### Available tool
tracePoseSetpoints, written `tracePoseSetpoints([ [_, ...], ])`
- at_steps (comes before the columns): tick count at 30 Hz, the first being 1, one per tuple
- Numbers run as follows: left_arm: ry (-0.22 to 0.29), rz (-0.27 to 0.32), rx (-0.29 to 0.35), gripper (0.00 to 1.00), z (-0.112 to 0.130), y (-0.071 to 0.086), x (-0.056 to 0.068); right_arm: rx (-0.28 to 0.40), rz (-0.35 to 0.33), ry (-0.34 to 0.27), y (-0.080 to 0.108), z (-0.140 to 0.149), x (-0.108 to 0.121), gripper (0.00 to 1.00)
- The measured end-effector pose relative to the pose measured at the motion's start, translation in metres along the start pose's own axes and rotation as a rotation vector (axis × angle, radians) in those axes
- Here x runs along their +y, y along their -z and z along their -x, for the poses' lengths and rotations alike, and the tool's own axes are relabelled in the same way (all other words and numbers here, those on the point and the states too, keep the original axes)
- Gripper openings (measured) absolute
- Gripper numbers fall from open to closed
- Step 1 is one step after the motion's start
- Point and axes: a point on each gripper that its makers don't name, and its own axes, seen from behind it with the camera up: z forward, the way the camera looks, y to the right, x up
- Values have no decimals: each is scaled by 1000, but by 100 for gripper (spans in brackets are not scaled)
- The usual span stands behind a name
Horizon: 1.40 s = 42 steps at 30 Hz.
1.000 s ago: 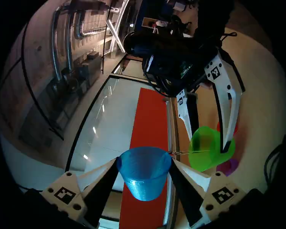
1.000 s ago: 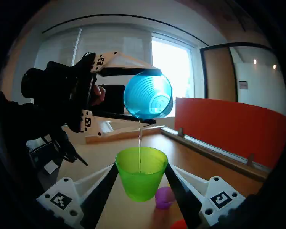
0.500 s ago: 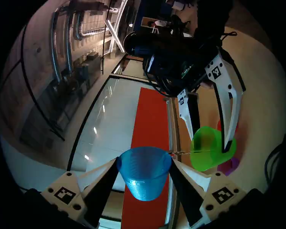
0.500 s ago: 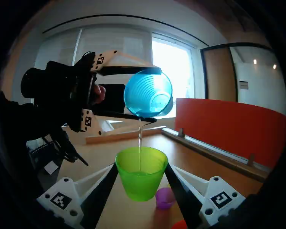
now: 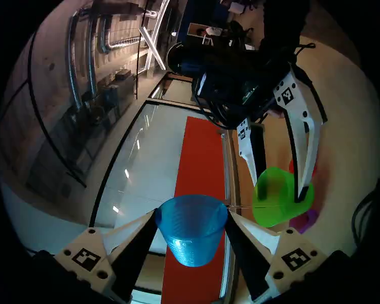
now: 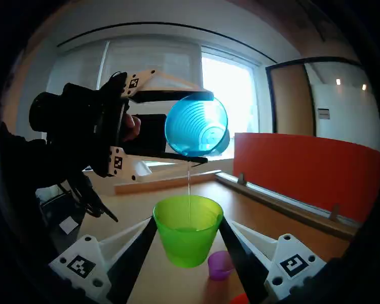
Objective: Pour water
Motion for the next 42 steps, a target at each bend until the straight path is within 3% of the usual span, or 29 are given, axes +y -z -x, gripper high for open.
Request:
tracePoseSetpoints([
  [42, -53, -2, 11, 88, -5, 1, -4, 55, -2, -7, 1, -11, -2, 91],
])
